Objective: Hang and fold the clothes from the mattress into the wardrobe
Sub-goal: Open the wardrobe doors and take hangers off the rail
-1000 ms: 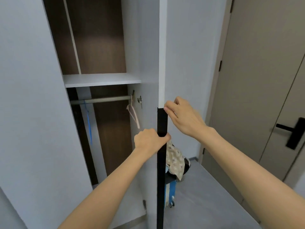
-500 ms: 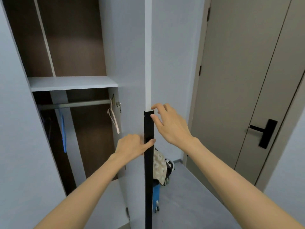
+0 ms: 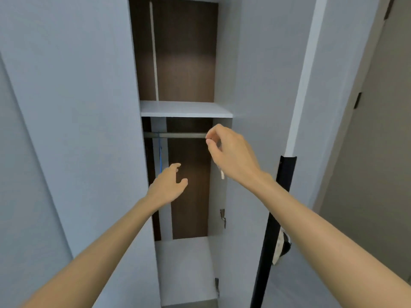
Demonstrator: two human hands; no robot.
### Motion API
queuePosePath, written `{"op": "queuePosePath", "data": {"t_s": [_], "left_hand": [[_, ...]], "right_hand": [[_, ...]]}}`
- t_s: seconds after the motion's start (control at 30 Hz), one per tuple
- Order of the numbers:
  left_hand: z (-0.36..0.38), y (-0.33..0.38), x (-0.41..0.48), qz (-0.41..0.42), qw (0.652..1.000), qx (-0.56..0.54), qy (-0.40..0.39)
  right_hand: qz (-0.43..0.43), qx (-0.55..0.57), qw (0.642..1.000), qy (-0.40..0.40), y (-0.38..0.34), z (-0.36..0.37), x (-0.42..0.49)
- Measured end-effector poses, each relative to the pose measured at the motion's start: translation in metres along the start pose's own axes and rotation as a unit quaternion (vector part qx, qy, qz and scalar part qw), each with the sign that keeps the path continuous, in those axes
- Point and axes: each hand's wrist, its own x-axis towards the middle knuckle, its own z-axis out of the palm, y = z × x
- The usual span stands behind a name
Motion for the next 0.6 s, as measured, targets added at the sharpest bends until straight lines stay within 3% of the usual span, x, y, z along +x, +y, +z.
{"op": "queuePosePath", "data": {"t_s": [0.27, 0.6], "left_hand": [[-0.050, -0.098, 0.044, -0.089, 0.979, 0.036, 0.182], [-0.069, -0.176, 0.181, -0.065, 0.971, 0.107, 0.203]], "right_hand": [[0.045, 0.123, 0.990, -0.048, -0.024, 0.120, 0.075], [0.034, 0.156, 0.986, -0.041, -0.026, 0.241, 0.217]]}}
